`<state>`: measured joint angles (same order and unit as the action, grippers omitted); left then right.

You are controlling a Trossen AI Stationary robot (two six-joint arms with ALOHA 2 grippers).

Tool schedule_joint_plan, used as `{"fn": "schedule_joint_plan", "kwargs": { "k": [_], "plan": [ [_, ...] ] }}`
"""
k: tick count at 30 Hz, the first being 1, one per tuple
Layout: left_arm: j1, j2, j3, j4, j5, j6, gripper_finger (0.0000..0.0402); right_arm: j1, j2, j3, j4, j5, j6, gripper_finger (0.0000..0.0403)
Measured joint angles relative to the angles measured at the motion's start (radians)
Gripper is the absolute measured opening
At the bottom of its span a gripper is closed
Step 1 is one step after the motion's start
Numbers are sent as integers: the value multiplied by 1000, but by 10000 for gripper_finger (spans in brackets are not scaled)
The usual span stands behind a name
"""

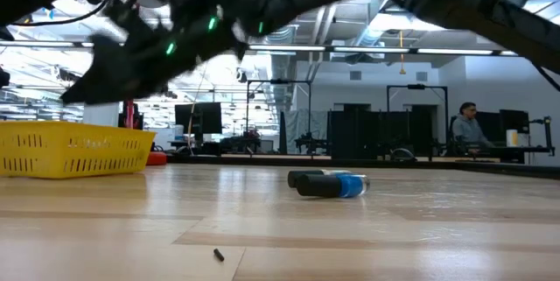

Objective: Pick & Place Nail Polish
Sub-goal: Put the yellow nail polish bottle into the yellow basket

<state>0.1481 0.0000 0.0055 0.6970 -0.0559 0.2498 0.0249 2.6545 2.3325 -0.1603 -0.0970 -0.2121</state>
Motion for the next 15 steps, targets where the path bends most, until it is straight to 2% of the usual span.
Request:
{"fn": "schedule_joint_plan", "kwargs": {
  "k": [4,8,11,15],
  "plan": [
    [17,0,0,-1,0,0,14,14,-161,0,-268,-7,-77,233],
    [28,0,0,-6,0,0,14,28,-330,6,-563,-7,-125,217],
    [37,0,0,-27,0,0,14,33,-406,-1,-783,-4,-118,201],
    [53,0,0,-83,0,0,14,34,-523,3,-1060,69,-54,178]
  ]
}}
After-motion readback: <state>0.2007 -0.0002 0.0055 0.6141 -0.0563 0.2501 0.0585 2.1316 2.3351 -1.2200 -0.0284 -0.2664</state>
